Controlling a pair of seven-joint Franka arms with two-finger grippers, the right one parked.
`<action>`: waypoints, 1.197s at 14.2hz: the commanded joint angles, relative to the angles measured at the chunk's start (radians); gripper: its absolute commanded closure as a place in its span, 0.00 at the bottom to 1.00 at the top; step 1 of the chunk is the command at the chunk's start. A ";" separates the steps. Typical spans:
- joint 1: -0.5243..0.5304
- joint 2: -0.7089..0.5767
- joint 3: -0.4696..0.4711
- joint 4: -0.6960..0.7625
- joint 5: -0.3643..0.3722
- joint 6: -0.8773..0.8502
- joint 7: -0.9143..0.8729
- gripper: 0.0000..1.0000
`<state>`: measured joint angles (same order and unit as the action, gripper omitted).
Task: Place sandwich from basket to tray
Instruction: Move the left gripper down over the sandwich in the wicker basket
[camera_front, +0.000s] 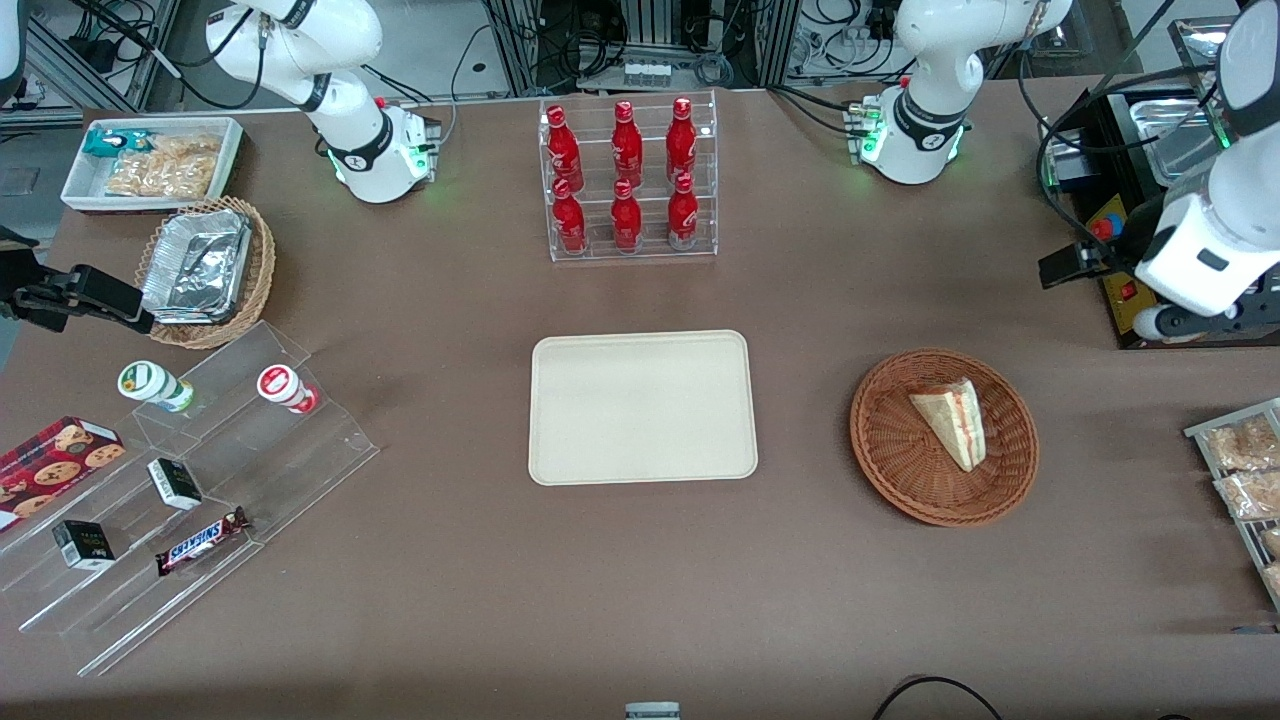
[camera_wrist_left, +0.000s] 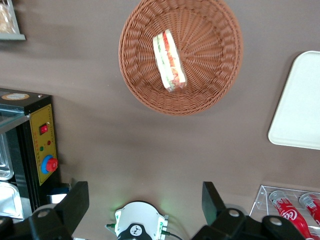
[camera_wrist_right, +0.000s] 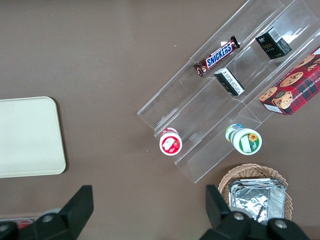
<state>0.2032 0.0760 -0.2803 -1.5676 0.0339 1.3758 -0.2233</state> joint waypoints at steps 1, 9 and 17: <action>0.012 0.080 0.000 -0.021 0.011 0.047 -0.022 0.00; 0.042 0.119 0.000 -0.363 0.067 0.553 -0.188 0.00; 0.024 0.212 -0.005 -0.456 0.064 0.759 -0.341 0.00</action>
<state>0.2366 0.2719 -0.2808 -2.0230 0.0838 2.1068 -0.5104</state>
